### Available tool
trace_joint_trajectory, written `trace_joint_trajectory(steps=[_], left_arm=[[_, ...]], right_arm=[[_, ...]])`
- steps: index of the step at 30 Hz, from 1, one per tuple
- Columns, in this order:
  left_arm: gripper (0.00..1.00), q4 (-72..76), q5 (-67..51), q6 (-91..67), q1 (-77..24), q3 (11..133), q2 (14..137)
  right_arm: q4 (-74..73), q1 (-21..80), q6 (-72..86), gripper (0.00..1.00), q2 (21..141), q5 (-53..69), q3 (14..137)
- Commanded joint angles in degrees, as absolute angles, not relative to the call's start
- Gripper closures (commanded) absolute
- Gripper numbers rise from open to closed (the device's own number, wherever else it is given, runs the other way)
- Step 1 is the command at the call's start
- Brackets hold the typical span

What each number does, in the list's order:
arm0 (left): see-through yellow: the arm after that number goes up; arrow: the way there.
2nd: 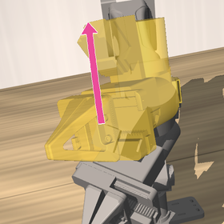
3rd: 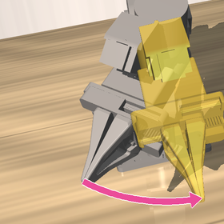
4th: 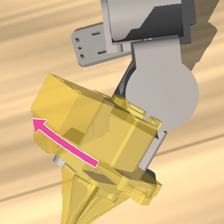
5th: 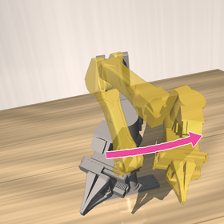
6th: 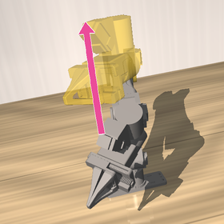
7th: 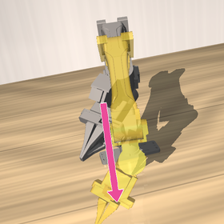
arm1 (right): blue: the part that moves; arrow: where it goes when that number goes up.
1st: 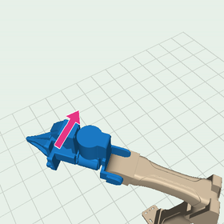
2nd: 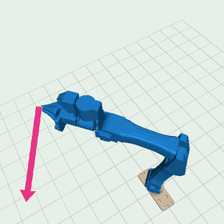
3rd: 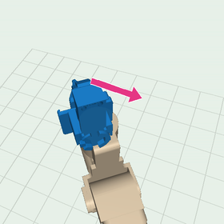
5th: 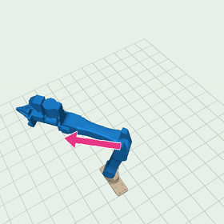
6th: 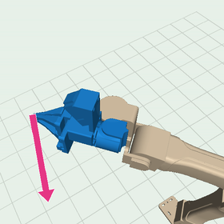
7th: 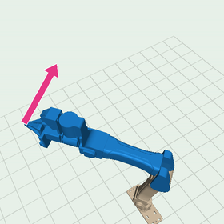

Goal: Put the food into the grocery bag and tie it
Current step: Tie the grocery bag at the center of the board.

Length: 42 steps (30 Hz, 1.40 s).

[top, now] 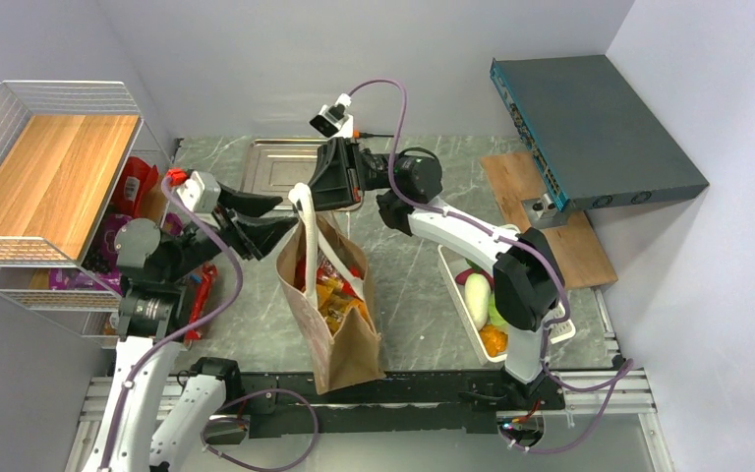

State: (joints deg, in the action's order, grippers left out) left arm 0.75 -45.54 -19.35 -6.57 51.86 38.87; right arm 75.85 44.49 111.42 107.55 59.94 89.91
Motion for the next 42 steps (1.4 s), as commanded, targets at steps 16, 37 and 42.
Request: trace_joint_trajectory(steps=[16,37,42], left_arm=[[0.62,13.3,-43.5,-27.1,-6.6,43.8,33.6],[0.52,29.4,-41.2,-30.0,-12.7,42.5,44.4],[0.56,29.3,-41.5,-29.2,-13.9,43.1,45.3]], right_arm=[[83.3,44.6,114.5,1.0,105.6,49.8,94.2],[83.2,45.0,113.9,1.0,107.0,49.2,94.1],[83.1,45.1,113.4,1.0,107.2,48.8,93.8]])
